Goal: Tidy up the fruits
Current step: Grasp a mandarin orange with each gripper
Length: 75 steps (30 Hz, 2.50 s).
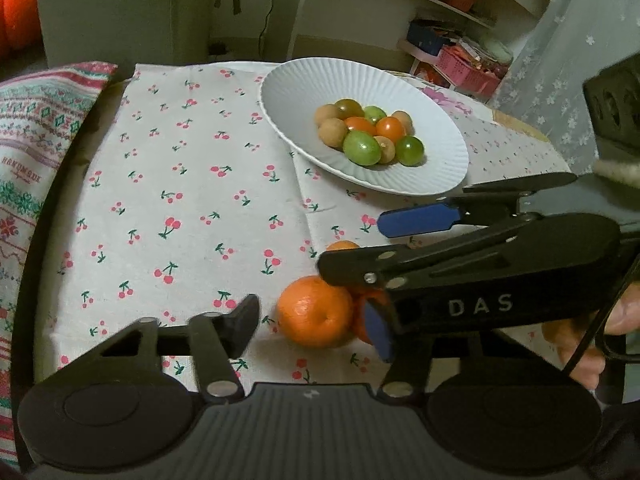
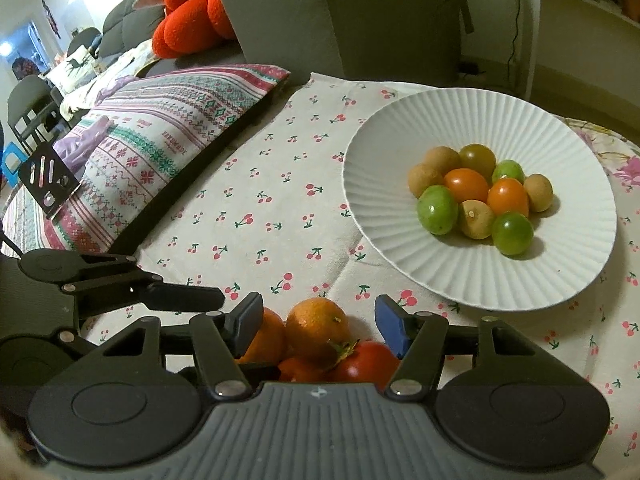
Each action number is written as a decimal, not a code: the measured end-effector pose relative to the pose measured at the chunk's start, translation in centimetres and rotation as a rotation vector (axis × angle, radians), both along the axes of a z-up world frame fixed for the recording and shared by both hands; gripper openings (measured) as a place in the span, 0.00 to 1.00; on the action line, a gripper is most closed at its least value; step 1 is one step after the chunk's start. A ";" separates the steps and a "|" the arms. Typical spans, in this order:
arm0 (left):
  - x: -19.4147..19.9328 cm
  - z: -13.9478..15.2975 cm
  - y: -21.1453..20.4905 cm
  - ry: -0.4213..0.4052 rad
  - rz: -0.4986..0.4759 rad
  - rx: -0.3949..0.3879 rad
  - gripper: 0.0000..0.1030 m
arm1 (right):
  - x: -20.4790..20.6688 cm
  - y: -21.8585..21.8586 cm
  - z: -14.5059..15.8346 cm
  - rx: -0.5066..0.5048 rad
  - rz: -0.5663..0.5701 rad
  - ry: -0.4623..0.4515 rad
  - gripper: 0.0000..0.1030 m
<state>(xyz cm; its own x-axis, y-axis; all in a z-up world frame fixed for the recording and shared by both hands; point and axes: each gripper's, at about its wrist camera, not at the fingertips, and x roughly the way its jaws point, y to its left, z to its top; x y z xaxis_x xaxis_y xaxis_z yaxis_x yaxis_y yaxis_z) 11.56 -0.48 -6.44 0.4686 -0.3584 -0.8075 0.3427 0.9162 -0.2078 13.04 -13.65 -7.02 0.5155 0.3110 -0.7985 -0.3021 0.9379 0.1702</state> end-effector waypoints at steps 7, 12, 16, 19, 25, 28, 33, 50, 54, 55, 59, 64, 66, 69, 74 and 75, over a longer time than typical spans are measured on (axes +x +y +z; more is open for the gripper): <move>-0.1 -0.2 -0.2 0.008 -0.006 -0.001 0.46 | 0.3 -0.2 -0.5 -0.015 -0.014 0.014 0.51; -0.1 -0.6 -0.5 0.021 -0.014 0.003 0.43 | 0.3 -0.2 -0.3 -0.012 -0.010 0.020 0.51; 0.0 -0.5 -0.5 0.018 -0.011 0.008 0.42 | 0.5 -0.8 -0.2 -0.007 -0.028 0.024 0.50; 0.1 -0.6 -0.3 0.023 0.001 0.004 0.41 | 0.3 -0.2 -0.5 -0.019 -0.003 0.028 0.49; 0.3 -0.1 0.3 0.000 0.035 0.059 0.41 | 0.1 0.0 0.0 -0.023 0.037 0.012 0.44; 0.3 -0.2 0.3 -0.021 0.045 0.112 0.41 | 0.1 0.0 0.2 -0.046 0.050 -0.004 0.44; 0.7 0.0 1.1 -0.017 0.066 0.107 0.41 | 0.1 0.0 0.2 -0.040 0.057 -0.012 0.44; 1.2 0.7 2.5 -0.042 0.157 0.113 0.41 | -1.9 4.5 -0.6 -0.222 0.322 -0.108 0.28; 1.3 0.7 2.4 -0.042 0.147 0.108 0.41 | -2.0 5.0 -0.8 -0.273 0.324 -0.122 0.28; 1.3 0.6 2.3 -0.042 0.147 0.109 0.41 | -1.9 5.1 -1.1 -0.272 0.320 -0.119 0.29; 1.3 0.6 2.3 -0.043 0.147 0.112 0.41 | -1.7 4.7 -0.9 -0.245 0.300 -0.109 0.29; 1.2 0.6 2.2 -0.049 0.145 0.110 0.41 | -1.9 4.9 -0.7 -0.250 0.295 -0.125 0.29; 1.2 0.7 2.2 -0.053 0.146 0.111 0.41 | -2.0 4.9 -0.4 -0.247 0.291 -0.135 0.28; 1.2 0.8 2.2 -0.056 0.149 0.107 0.41 | -2.0 4.8 0.0 -0.233 0.286 -0.149 0.28; 1.1 1.0 2.0 -0.066 0.143 0.111 0.41 | -1.8 4.6 0.1 -0.231 0.270 -0.154 0.28; 1.1 1.1 2.0 -0.069 0.142 0.112 0.41 | -1.8 4.5 0.1 -0.230 0.264 -0.157 0.28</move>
<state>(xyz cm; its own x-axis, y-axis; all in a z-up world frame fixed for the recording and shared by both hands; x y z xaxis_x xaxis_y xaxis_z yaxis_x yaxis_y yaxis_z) 12.68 1.54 -5.37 0.5637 -0.1944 -0.8028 0.2177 0.9725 -0.0826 11.24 -9.19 -6.91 0.5629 0.2716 -0.7806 -0.5441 0.8327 -0.1027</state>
